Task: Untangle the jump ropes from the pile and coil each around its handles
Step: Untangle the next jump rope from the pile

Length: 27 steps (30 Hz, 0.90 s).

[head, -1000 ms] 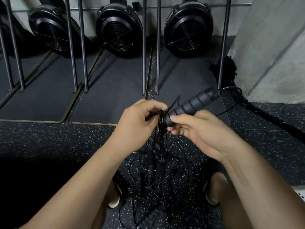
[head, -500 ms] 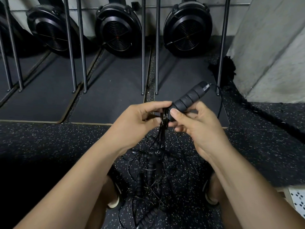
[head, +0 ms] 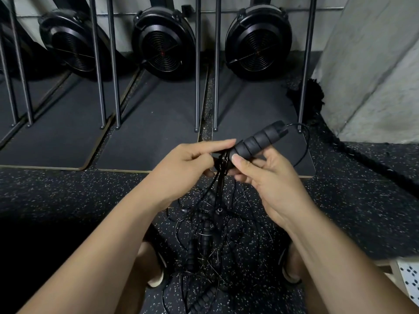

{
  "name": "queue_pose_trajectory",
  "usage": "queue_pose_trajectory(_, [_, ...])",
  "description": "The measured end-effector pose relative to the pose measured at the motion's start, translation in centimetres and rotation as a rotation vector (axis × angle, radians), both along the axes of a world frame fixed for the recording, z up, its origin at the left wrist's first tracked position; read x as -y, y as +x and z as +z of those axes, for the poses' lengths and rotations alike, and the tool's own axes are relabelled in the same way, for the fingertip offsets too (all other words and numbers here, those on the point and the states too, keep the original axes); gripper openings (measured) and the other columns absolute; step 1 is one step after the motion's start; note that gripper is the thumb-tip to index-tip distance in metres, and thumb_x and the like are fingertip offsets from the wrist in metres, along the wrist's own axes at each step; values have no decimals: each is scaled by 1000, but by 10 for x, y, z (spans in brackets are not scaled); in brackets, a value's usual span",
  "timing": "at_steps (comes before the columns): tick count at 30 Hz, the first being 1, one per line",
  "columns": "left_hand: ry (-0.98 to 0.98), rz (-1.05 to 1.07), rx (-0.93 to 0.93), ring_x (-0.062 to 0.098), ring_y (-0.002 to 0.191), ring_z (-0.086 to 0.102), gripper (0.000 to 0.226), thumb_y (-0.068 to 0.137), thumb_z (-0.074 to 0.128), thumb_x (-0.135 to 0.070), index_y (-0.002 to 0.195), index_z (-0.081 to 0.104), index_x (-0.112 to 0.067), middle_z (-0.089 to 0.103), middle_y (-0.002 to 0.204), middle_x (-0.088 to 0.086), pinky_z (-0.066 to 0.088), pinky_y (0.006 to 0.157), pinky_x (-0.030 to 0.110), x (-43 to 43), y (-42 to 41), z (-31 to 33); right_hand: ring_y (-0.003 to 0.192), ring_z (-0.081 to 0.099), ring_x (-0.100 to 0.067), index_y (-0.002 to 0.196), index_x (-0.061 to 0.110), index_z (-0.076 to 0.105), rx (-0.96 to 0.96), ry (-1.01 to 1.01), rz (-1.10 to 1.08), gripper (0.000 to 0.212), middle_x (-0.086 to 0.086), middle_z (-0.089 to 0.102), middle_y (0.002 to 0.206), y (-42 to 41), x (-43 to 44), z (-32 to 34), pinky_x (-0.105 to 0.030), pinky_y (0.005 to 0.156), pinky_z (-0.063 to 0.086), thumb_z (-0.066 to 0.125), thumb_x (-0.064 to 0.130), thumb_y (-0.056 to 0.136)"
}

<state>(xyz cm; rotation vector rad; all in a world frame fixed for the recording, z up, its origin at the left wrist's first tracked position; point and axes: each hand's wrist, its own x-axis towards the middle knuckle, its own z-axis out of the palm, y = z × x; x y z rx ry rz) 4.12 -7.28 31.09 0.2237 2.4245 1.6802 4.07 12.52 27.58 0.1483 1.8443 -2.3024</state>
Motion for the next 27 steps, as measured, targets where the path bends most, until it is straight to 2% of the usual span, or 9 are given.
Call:
queue_pose_trajectory(5, [-12, -41, -41, 3, 85, 65, 54, 105, 56, 4, 140, 69, -35, 77, 111, -19, 52, 89, 24, 0, 3, 2, 89, 75, -22, 120, 3, 70, 13, -61, -30, 28, -17, 78, 115, 0, -1, 1, -41, 95, 62, 79, 7, 94])
queue_pose_trajectory(7, [-4, -28, -54, -2, 83, 65, 51, 105, 58, 2, 140, 69, -34, 76, 109, -23, 53, 85, 17, 0, 4, 3, 88, 76, -21, 118, 3, 71, -2, -54, -32, 25, -15, 80, 112, 0, -2, 1, -37, 92, 63, 78, 5, 94])
queue_pose_trajectory(10, [-11, -15, -86, 3, 83, 63, 49, 104, 65, -4, 139, 70, -39, 77, 120, -14, 55, 85, 24, 0, 3, 1, 83, 75, -20, 118, 1, 72, -28, -30, -52, 23, -15, 80, 107, 1, -2, 1, -29, 82, 62, 77, 3, 95])
queue_pose_trajectory(14, [-1, -2, -44, 12, 86, 64, 51, 102, 66, -3, 135, 71, -41, 78, 118, -10, 58, 90, 47, -3, 0, -4, 81, 75, -20, 116, 6, 71, -88, 75, -82, 25, -12, 81, 97, 2, 0, -4, -25, 74, 59, 81, 7, 93])
queue_pose_trajectory(17, [62, 36, -24, 11, 84, 63, 51, 100, 64, -1, 130, 75, -40, 80, 106, -6, 53, 90, 34, -8, 1, -5, 82, 74, -16, 117, 7, 69, -96, 63, -87, 26, -9, 81, 97, 3, 2, -3, -22, 71, 56, 80, 7, 94])
queue_pose_trajectory(20, [95, 54, -2, 23, 83, 52, 47, 100, 65, -9, 125, 76, -47, 75, 101, 18, 46, 88, 37, -8, -1, -7, 85, 74, -15, 119, 6, 68, -82, 47, -85, 27, -9, 81, 100, 2, 3, -2, -22, 68, 55, 79, 6, 95])
queue_pose_trajectory(22, [115, 52, -10, 27, 87, 60, 47, 100, 66, -6, 126, 77, -43, 79, 104, 5, 48, 93, 35, -8, -1, -8, 87, 74, -17, 120, 7, 68, -74, 45, -81, 28, -9, 81, 101, 2, 2, -2, -22, 70, 55, 79, 7, 95])
queue_pose_trajectory(24, [122, 85, -15, 20, 96, 72, 50, 98, 64, 1, 127, 77, -37, 80, 111, -6, 53, 98, 30, -12, 1, -9, 89, 74, -17, 122, 8, 67, -71, 49, -64, 30, -8, 81, 103, 2, 3, -2, -23, 73, 55, 79, 7, 95])
queue_pose_trajectory(27, [84, 171, -62, 9, 92, 72, 59, 89, 66, -3, 132, 72, -43, 78, 110, -10, 55, 89, 29, -19, 2, -12, 93, 76, -12, 120, 8, 67, -72, 9, -61, 31, -5, 82, 106, 5, 8, -1, -22, 78, 57, 80, 3, 93])
